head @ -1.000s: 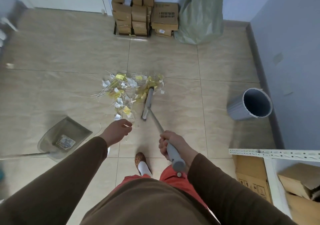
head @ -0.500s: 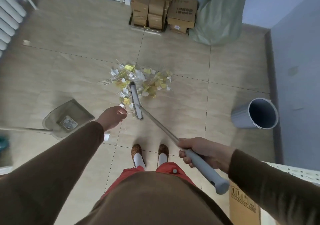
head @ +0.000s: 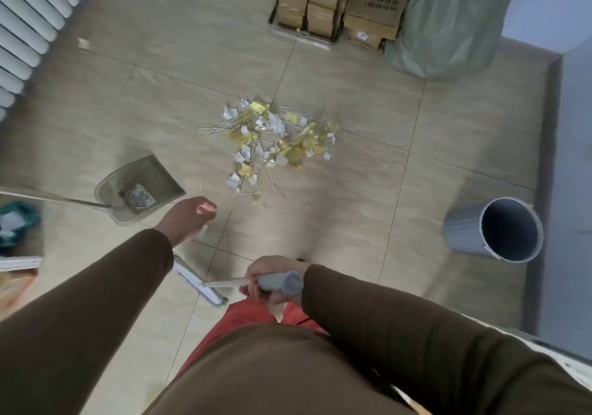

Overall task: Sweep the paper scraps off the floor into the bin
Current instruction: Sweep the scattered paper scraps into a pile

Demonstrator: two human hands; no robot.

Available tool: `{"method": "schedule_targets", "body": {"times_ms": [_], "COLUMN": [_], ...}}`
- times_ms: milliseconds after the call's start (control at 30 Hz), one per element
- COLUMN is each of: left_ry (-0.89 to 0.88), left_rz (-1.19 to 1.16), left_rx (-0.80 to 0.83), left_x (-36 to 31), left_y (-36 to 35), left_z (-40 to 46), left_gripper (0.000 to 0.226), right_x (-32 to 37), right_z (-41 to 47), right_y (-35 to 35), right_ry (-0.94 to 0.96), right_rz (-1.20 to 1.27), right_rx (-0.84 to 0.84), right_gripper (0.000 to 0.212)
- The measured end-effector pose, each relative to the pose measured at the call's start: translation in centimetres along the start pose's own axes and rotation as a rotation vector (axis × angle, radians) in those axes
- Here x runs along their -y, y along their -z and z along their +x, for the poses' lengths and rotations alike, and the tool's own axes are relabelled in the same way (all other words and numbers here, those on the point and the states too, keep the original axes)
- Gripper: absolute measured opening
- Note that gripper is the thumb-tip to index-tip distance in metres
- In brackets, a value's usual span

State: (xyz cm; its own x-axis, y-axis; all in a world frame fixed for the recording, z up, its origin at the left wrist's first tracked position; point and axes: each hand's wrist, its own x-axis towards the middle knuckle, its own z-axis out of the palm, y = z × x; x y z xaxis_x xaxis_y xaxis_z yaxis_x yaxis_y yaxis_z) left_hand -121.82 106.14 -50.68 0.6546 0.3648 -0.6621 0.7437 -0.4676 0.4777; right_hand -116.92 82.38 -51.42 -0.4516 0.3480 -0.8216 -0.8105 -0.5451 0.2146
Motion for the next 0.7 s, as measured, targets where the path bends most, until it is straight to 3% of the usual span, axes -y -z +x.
{"method": "schedule_targets", "body": {"times_ms": [67, 167, 300, 367, 500, 600, 700], "left_ry": [-0.001, -0.006, 0.01, 0.011, -0.003, -0.037, -0.09], "left_rz": [0.027, 0.043, 0.025, 0.0, -0.017, -0.01, 0.017], "left_rx": [-0.013, -0.03, -0.033, -0.021, 0.029, 0.068, 0.098], "left_x": [0.0, 0.2, 0.8, 1.3, 3.0, 4.3, 5.8], "left_y": [0.0, 0.4, 1.3, 2.0, 4.0, 6.4, 9.4], "left_z": [0.3, 0.8, 1.2, 1.6, 3.3, 5.0, 6.4], "left_gripper": [0.017, 0.019, 0.021, 0.022, 0.018, 0.018, 0.017], "right_x": [2.9, 8.0, 14.6, 16.6, 16.9, 14.1, 10.8], "right_z": [-1.0, -3.3, -7.4, -8.9, -11.2, -12.5, -12.6], "right_y": [-0.7, 1.2, 3.6, 3.9, 2.0, -0.9, -3.9], "right_ry": [0.047, 0.177, 0.298, 0.327, 0.391, 0.394, 0.373], "right_rz": [-0.004, -0.202, -0.193, -0.187, -0.196, -0.127, 0.0], "right_rx": [-0.012, -0.208, -0.375, -0.429, -0.466, -0.482, -0.384], "right_gripper": [0.017, 0.013, 0.029, 0.027, 0.007, 0.01, 0.011]}}
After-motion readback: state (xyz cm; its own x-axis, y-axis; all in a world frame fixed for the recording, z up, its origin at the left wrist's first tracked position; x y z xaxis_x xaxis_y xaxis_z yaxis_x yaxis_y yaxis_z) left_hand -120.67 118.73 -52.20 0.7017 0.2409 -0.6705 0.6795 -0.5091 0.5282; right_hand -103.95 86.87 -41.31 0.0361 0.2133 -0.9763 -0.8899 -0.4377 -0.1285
